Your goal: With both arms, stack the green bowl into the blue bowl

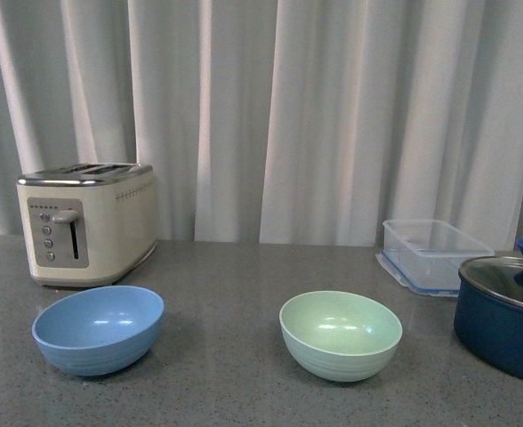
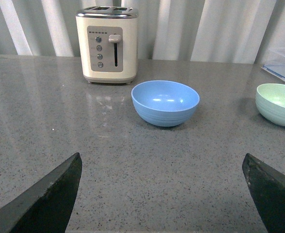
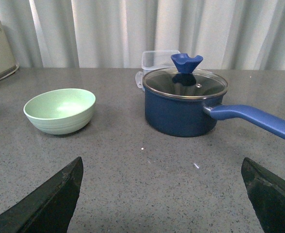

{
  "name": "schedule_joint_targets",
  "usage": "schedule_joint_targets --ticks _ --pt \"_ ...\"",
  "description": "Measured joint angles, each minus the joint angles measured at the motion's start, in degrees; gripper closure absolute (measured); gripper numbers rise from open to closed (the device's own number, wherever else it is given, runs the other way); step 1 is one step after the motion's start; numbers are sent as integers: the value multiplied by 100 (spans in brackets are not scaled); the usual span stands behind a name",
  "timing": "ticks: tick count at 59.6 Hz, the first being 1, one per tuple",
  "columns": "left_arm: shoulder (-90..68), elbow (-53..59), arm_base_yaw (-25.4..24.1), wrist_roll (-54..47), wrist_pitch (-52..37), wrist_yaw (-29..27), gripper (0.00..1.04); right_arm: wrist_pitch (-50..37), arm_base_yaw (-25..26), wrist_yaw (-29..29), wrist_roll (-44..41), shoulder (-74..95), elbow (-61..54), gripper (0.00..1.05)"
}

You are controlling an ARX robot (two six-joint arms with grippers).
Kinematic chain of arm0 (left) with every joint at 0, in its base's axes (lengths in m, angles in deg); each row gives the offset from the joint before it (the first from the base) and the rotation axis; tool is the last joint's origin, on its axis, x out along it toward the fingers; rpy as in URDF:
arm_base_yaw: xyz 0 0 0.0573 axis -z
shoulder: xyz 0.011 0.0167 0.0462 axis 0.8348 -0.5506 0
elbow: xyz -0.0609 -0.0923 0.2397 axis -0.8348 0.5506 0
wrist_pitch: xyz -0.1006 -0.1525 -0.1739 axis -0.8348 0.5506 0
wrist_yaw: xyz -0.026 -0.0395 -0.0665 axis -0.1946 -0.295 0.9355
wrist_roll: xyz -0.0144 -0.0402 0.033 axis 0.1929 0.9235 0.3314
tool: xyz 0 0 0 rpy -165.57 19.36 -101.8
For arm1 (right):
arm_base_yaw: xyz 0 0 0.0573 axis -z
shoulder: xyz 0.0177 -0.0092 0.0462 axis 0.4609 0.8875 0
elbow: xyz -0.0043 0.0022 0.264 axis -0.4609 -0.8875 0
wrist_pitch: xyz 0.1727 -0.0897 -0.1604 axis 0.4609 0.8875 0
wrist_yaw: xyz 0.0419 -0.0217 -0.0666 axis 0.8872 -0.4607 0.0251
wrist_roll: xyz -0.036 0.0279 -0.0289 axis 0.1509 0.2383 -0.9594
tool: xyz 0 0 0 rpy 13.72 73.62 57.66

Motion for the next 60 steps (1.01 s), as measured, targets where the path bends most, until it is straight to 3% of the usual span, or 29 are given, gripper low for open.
schedule_joint_targets --ticks 36,42,45,60 --pt "-2 -2 2 4 4 -11 7 0 -2 0 0 0 0 10" --pt "-1482 -885 225 739 1886 -1589 7 0 -2 0 0 2 0 10" --pt "-2203 -1145 72 890 2052 -1797 7 0 0 7 0 -7 0 10" --pt "-4874 -2518 -713 866 590 -979 7 2 0 2 0 -9 0 10"
